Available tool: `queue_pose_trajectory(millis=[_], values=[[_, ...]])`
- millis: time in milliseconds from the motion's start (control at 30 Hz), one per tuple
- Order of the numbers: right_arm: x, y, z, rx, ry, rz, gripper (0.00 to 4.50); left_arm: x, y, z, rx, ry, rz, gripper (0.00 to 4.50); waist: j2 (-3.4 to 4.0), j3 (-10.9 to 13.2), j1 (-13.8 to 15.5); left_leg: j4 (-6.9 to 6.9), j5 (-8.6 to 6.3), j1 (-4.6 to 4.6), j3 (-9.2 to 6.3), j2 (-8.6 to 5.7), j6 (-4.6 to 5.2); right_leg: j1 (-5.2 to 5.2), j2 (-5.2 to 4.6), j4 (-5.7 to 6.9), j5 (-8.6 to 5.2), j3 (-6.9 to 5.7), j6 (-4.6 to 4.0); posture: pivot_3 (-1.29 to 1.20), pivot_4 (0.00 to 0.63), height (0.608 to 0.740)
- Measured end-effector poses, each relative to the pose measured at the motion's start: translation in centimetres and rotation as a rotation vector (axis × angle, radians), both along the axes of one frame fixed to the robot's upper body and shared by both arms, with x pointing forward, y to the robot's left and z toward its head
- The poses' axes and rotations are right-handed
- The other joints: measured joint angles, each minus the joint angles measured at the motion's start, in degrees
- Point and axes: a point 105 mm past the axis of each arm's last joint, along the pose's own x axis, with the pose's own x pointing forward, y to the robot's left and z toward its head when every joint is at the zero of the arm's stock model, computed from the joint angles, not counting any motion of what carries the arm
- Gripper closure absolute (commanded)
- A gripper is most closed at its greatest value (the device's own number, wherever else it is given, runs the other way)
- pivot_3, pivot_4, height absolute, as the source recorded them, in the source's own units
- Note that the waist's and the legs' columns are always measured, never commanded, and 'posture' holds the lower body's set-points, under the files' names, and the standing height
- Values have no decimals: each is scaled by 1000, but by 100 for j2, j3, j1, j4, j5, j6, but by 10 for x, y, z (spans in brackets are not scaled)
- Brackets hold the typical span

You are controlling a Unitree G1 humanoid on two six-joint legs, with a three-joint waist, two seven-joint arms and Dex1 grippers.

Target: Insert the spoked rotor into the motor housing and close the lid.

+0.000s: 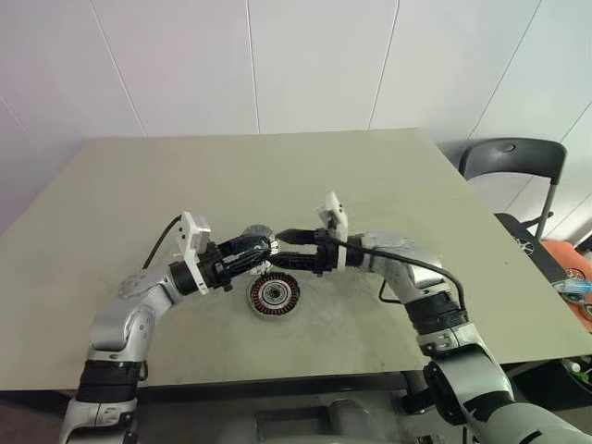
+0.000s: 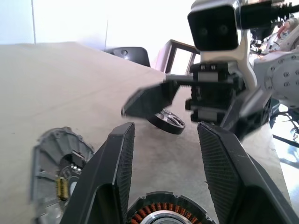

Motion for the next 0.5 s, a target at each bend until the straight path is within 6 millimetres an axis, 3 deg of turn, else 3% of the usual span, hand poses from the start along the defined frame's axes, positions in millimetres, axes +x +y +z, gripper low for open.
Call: queue_pose_trajectory(millis=[267, 500], values=[[-18, 9, -21, -106, 44, 102, 4023, 4, 38, 14, 26, -43, 127, 2181, -2, -1, 0, 2, 0, 1, 0, 0, 0, 0, 0, 1, 0, 0, 0, 0, 0, 740], [-15, 14, -47, -239, 54, 77, 4023, 6, 41, 15, 28, -43, 152, 2181, -3, -1, 4, 3, 0, 0, 0, -1, -1, 0, -1, 2, 0, 0, 0, 0, 0, 740]])
